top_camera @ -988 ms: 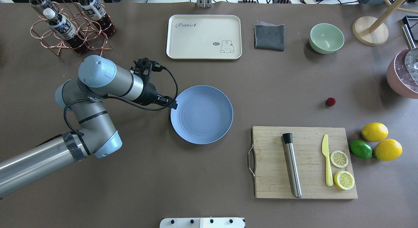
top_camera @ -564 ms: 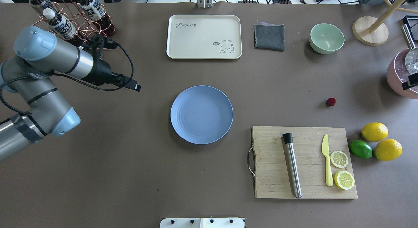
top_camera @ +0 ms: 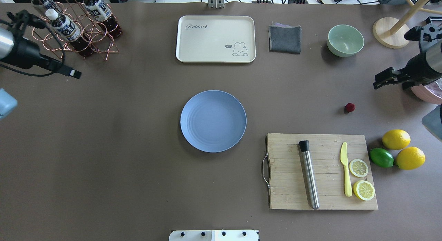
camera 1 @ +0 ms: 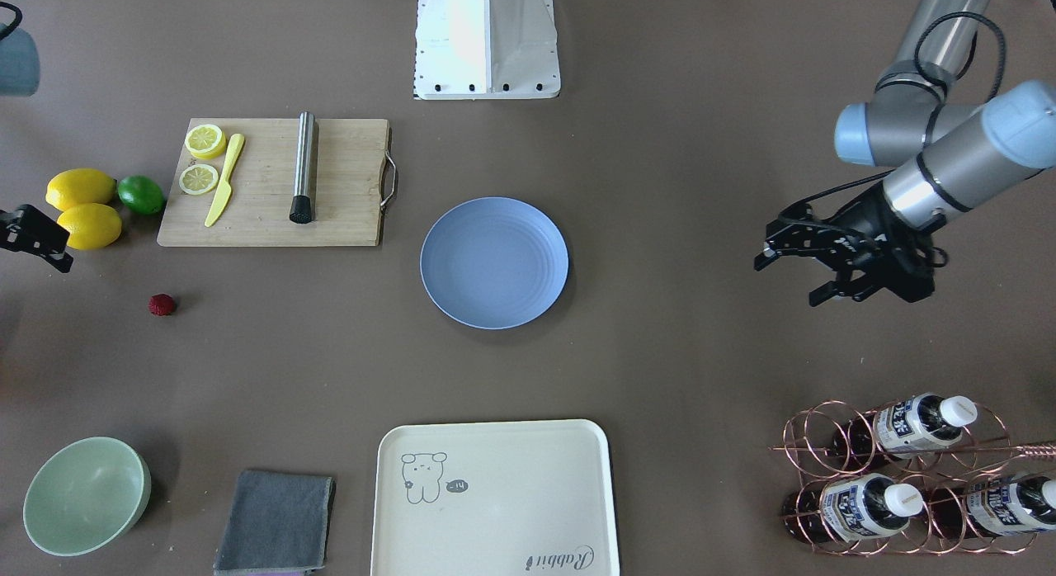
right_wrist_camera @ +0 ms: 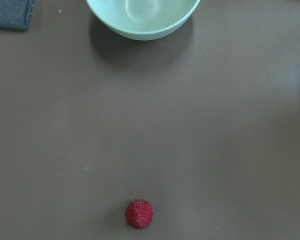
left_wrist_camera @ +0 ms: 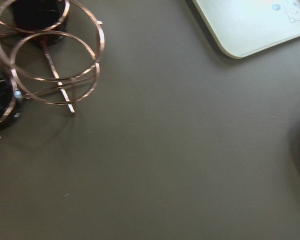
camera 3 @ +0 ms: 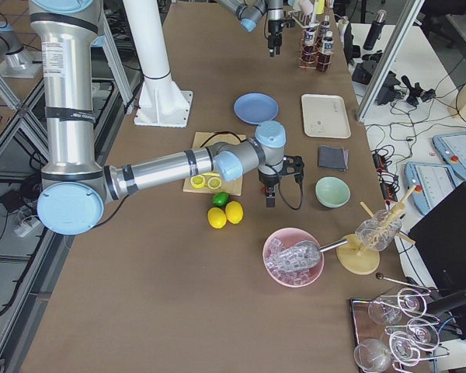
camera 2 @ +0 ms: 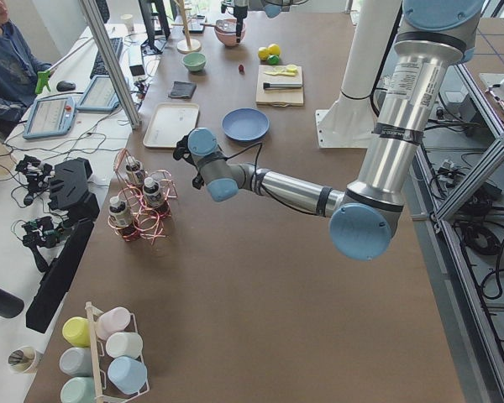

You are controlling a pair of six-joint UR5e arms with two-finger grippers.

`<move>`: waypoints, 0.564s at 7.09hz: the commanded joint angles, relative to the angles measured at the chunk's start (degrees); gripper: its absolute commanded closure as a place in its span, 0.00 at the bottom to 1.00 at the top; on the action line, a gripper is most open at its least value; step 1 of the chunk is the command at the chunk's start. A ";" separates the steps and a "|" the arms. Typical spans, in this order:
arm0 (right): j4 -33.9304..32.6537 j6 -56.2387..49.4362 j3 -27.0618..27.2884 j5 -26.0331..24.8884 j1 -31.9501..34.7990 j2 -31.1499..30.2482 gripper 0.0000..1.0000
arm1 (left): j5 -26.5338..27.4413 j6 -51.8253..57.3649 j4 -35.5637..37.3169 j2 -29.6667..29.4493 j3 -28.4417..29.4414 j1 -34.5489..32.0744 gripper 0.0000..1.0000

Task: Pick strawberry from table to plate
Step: 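Withdraw the left arm while the right arm reaches toward the red strawberry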

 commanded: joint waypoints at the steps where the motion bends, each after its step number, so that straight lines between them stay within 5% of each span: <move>1: 0.05 2.32 -0.31 -1.25 -2.00 1.67 0.00 | -0.20 23.29 11.62 3.55 0.24 -11.03 0.01; 3: 0.05 2.24 -1.10 -2.05 -2.89 2.03 0.00 | -0.03 41.35 29.25 2.86 -0.45 -18.52 0.01; 4: 0.05 2.24 -2.49 -2.05 -2.97 2.64 0.00 | 0.41 41.59 37.79 2.85 -0.72 -19.16 0.01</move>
